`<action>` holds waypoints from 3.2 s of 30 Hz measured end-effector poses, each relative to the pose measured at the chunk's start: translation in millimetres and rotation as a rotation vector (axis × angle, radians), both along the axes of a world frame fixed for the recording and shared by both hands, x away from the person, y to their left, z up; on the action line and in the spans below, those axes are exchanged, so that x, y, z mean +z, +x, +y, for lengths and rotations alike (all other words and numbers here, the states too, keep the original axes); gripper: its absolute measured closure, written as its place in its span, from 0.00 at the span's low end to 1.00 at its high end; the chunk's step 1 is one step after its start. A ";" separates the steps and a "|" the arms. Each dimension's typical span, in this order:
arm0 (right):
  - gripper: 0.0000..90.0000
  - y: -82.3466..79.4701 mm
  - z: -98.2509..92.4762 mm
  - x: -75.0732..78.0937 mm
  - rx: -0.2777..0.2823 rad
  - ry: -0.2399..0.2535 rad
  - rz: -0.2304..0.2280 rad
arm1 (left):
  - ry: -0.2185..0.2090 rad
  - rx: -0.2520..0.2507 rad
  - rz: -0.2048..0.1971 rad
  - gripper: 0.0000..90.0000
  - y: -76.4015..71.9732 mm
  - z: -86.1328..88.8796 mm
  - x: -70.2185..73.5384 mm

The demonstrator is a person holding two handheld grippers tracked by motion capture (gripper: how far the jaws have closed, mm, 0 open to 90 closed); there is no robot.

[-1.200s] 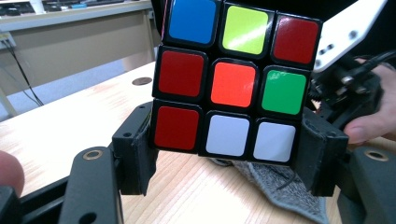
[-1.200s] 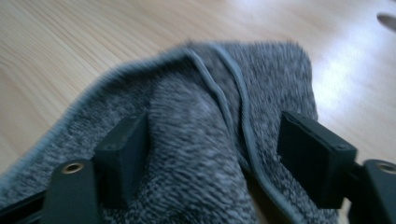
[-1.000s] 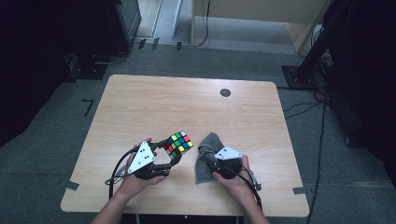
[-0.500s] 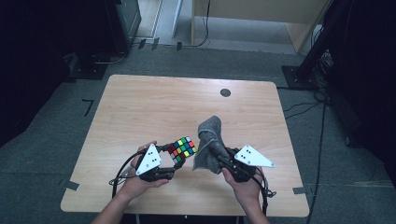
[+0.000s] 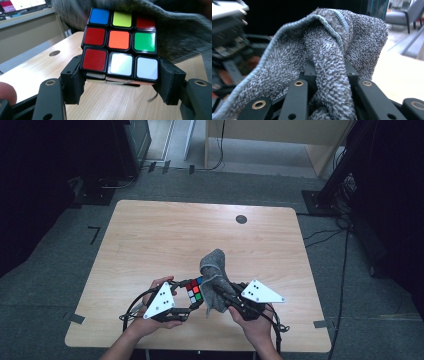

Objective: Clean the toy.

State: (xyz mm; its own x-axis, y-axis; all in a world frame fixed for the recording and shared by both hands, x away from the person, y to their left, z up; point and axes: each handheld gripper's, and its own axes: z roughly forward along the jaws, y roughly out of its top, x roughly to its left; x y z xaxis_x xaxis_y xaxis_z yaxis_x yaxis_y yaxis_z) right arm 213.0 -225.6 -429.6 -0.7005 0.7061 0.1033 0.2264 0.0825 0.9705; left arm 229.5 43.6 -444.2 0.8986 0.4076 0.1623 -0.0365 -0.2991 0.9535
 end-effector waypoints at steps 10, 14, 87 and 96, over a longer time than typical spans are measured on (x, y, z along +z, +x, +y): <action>0.80 7.5 -12.0 -6.0 -0.094 -0.021 0.047 | -0.011 0.008 -0.007 0.38 1.0 3.2 2.3; 0.80 -5.4 -10.3 13.6 -0.041 0.060 -0.042 | 0.016 0.013 -0.009 0.38 0.8 -0.1 0.0; 0.78 -13.0 13.1 13.9 -0.013 -0.037 -0.067 | -0.097 0.004 0.019 0.38 4.2 8.9 3.6; 0.78 -1.1 8.4 -8.1 -0.047 -0.033 0.022 | -0.383 -0.008 0.191 0.38 16.0 26.6 12.2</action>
State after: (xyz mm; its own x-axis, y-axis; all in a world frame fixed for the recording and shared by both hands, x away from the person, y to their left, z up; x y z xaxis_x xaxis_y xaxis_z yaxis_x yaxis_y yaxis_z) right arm 211.9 -217.1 -437.7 -0.6645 0.7413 0.0950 0.2523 0.1029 0.9622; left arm 245.5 70.2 -432.0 0.9010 0.3993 -0.1693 0.1508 0.0776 0.9855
